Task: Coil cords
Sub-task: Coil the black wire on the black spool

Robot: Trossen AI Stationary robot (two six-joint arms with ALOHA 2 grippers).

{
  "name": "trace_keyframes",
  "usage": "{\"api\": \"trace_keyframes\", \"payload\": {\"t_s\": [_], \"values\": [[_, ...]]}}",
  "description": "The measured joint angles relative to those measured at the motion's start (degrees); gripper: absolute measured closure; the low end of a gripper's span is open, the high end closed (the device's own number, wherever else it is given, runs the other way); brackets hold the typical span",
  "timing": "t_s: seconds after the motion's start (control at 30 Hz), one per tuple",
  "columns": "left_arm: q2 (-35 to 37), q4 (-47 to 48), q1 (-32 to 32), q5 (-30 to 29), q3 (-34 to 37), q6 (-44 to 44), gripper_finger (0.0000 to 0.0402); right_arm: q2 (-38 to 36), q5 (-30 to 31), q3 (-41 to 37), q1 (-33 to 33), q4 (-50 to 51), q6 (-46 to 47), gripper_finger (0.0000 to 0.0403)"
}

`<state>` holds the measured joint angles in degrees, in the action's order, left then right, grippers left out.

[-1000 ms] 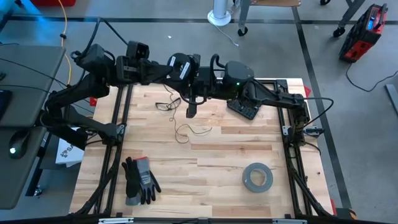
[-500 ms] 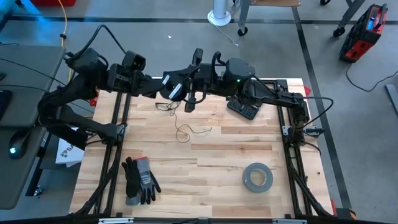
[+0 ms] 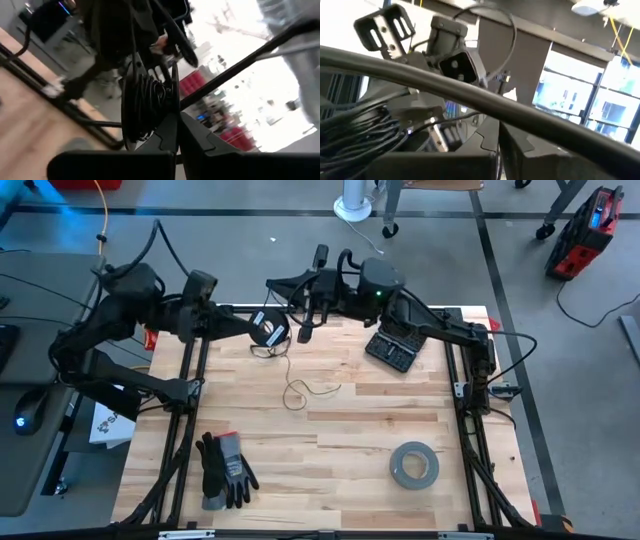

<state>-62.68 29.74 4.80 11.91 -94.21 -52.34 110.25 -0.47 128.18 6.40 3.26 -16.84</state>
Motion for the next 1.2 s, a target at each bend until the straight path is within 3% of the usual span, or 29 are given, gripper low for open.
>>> {"api": "trace_keyframes", "payload": {"t_s": [0.13, 0.27, 0.47, 0.73, 0.97, 1.2], "values": [[0.09, 5.59, 0.07, -1.56, 0.0, 9.21, 0.0401, -0.61, -0.2, 0.0, 0.57, 3.33, -0.12, 0.0403], [0.62, 11.27, 0.67, -9.55, 0.0, 16.91, 0.0401, -1.69, -0.06, 0.0, 0.87, 7.3, 0.36, 0.0403], [0.8, 6.97, 0.87, -16.74, 0.02, 32.49, 0.0401, -3.0, 0.17, 0.02, 0.89, 11.51, 3.94, 0.0403], [1.34, 3.13, 0.79, -19.65, 0.02, 52.92, 0.0401, -3.05, 0.02, 0.04, 0.62, 14.65, 9.16, 0.0403], [1.35, 2.14, 0.79, -19.98, 0.02, 60.14, 0.0401, -3.07, -0.39, 0.06, 0.78, 17.4, 19.98, 0.04], [1.49, -1.28, 0.76, -19.39, 0.0, 63.43, 0.0401, -2.99, -2.78, 0.0, 1.49, 25.47, 25.58, 0.0319]]}}
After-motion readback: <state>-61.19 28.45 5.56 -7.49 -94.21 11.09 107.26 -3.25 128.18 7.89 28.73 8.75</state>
